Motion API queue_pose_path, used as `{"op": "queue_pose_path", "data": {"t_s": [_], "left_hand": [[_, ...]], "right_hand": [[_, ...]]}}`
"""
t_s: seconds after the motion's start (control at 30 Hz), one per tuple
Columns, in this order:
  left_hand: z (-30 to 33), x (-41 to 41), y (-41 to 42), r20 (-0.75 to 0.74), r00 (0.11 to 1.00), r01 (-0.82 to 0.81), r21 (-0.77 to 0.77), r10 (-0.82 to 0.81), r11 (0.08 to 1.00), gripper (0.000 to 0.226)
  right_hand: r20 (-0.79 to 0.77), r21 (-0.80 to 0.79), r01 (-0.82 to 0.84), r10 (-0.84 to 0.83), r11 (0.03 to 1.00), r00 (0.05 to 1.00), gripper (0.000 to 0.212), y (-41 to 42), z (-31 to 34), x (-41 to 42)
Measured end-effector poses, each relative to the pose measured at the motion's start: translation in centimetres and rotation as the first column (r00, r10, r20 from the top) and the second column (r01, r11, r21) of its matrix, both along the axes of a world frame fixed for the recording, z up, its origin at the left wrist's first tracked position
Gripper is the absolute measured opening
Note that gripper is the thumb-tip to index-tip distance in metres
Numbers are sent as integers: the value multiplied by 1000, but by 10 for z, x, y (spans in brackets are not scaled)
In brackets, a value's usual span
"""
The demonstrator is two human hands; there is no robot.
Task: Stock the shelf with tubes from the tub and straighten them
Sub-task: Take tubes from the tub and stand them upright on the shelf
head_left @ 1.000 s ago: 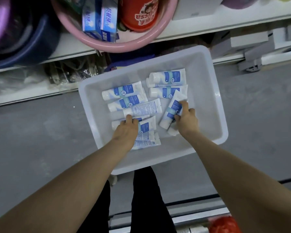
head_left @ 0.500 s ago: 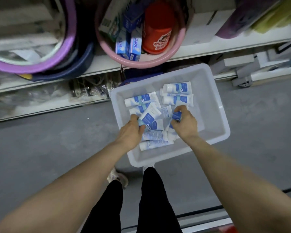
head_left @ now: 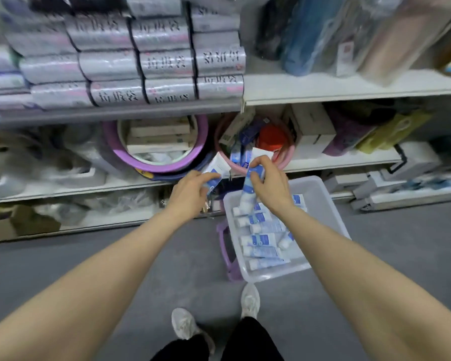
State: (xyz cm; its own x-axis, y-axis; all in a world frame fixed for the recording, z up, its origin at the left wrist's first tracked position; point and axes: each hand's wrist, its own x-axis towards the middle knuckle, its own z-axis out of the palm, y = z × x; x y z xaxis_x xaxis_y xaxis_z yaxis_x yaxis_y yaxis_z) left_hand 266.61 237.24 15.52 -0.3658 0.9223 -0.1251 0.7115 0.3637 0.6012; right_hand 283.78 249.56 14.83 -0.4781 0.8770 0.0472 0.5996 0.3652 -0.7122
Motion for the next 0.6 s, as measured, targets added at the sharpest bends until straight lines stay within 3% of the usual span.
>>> {"op": "queue_pose_path", "data": {"t_s": [0.23, 0.37, 0.6], "left_hand": [[88, -78, -50, -155, 970, -145, 244, 186, 959, 50], [141, -116, -77, -157, 947, -196, 406, 279, 893, 46], [243, -166, -103, -157, 908, -220, 609, 388, 762, 45]], "right_hand": [[-18, 340, -222, 242, 914, 970, 24, -11, 107, -88], [-13, 450, -298, 340, 842, 940, 32, -22, 168, -137], [-58, 625, -327, 460, 709, 886, 25, -51, 282, -198]]}}
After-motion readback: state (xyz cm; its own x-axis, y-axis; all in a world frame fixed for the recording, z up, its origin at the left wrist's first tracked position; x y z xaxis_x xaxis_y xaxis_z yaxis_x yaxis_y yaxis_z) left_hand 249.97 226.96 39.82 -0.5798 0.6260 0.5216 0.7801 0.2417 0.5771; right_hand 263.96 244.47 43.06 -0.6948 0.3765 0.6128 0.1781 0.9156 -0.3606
